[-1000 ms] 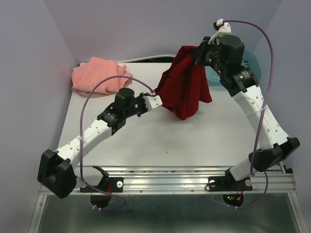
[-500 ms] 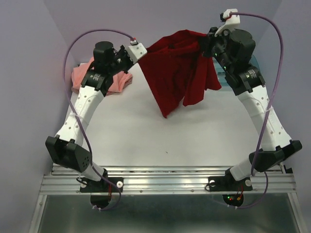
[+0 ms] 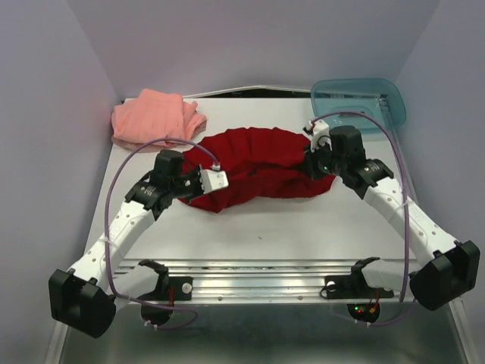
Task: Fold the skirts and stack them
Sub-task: Flatten the skirt out
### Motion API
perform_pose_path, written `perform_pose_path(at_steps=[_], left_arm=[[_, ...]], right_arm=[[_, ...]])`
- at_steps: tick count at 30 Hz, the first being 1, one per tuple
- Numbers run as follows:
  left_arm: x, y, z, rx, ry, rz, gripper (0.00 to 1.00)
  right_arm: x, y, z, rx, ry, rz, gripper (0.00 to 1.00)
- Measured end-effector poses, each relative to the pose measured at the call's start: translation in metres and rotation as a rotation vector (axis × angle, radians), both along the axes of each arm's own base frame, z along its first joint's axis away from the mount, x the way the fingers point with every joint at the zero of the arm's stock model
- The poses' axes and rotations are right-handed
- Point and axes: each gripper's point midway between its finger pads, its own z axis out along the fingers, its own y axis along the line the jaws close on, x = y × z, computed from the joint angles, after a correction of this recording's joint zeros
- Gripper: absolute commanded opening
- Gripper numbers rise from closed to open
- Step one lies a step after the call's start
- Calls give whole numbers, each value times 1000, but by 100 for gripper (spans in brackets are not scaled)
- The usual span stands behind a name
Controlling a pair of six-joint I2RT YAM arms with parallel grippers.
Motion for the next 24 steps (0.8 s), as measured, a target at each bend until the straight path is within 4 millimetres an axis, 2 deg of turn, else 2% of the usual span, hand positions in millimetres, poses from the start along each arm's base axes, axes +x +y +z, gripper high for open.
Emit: perform_pose_path(at_steps=[1,3,4,7,9,11,12,13,14,15,16,18,19,21,24], left_arm=[[-12,3,-20,21,46,-13,0],[-29,6,-42,42,99,-35,0],[-34,6,-45,44,112,-44,0],[-34,4,-38,24,84,-53,0],[-31,3,-36,19,72,-52,0],[-29,2,-41,23,89,-56,0],[-28,0,-45,26,101,-61,0],[-27,-1,-49,29,114,-70,0],[-26,-2,-55,38,131,-79,0],[-26,-3,-60,44,146,-84,0],[-24,-4,-64,49,156,-88,0],[-20,-7,-70,49,167,-93,0],[-18,-8,-72,48,169,-93,0],[-14,-10,-77,46,176,-96,0],[-11,-13,-85,51,194,-103,0]], right_arm=[[-10,0,-12,-16,21,40,1],[-25,0,-25,-30,42,94,1],[-32,1,-30,-36,46,123,1],[-45,4,-38,-40,62,192,1],[-45,9,-41,-36,76,222,2],[-42,15,-48,-35,102,248,7],[-40,18,-52,-36,121,265,13],[-38,21,-57,-36,140,277,42],[-36,25,-64,-34,167,294,54],[-37,26,-70,-31,189,307,61],[-38,27,-75,-33,206,319,76],[-41,29,-83,-29,246,329,85],[-41,29,-84,-30,253,334,92],[-36,30,-80,-42,241,343,99],[-19,29,-60,-67,165,353,100]])
